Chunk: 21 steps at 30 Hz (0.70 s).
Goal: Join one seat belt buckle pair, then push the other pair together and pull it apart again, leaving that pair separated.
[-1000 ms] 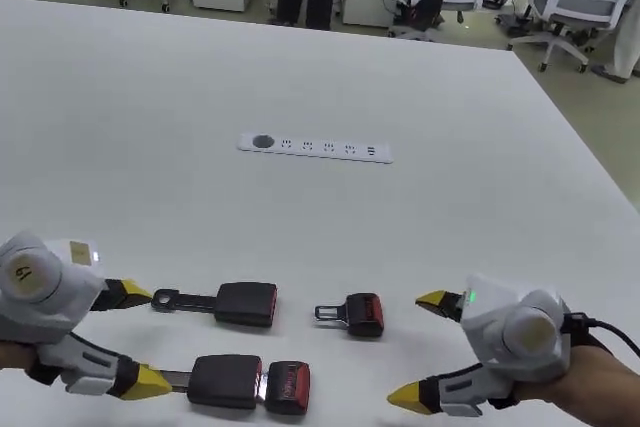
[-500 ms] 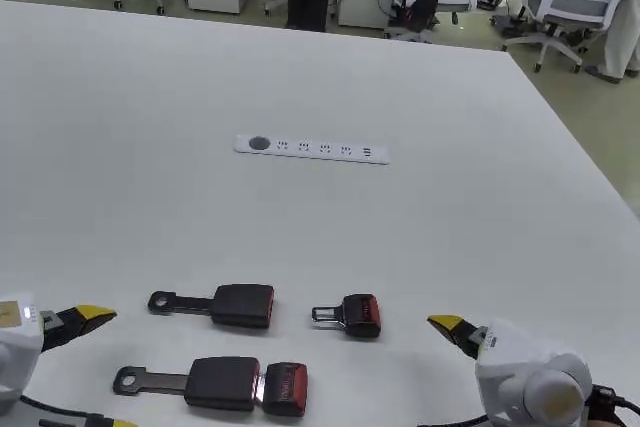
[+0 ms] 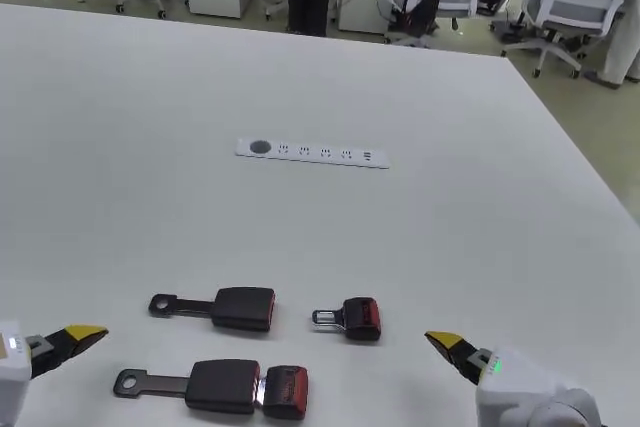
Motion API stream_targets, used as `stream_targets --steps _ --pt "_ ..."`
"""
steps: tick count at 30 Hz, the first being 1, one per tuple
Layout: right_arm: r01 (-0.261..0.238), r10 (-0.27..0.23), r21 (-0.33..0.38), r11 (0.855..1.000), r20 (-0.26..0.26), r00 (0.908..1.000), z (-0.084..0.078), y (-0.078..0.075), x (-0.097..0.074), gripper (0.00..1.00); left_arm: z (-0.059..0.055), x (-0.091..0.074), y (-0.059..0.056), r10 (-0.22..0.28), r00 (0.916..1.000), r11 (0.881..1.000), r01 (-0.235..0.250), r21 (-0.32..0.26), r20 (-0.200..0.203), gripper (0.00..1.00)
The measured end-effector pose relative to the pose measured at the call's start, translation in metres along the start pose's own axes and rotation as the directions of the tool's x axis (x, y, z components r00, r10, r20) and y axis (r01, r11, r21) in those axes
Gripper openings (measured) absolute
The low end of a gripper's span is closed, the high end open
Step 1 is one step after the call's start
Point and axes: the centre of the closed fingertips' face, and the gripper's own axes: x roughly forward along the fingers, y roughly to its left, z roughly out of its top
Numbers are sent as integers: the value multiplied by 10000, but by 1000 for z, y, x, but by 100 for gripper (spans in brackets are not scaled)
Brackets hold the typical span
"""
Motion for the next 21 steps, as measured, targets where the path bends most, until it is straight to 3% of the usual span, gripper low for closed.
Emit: stream_targets --steps 10,21 --pt "89 -89 117 9999 73 9999 -2 0 1 99 1 -3 0 11 9998 9999 -8 -106 203 100" --pt "18 -19 121 9999 71 10000 0 2 2 99 11 -4 2 117 9984 9995 -101 -298 553 100"
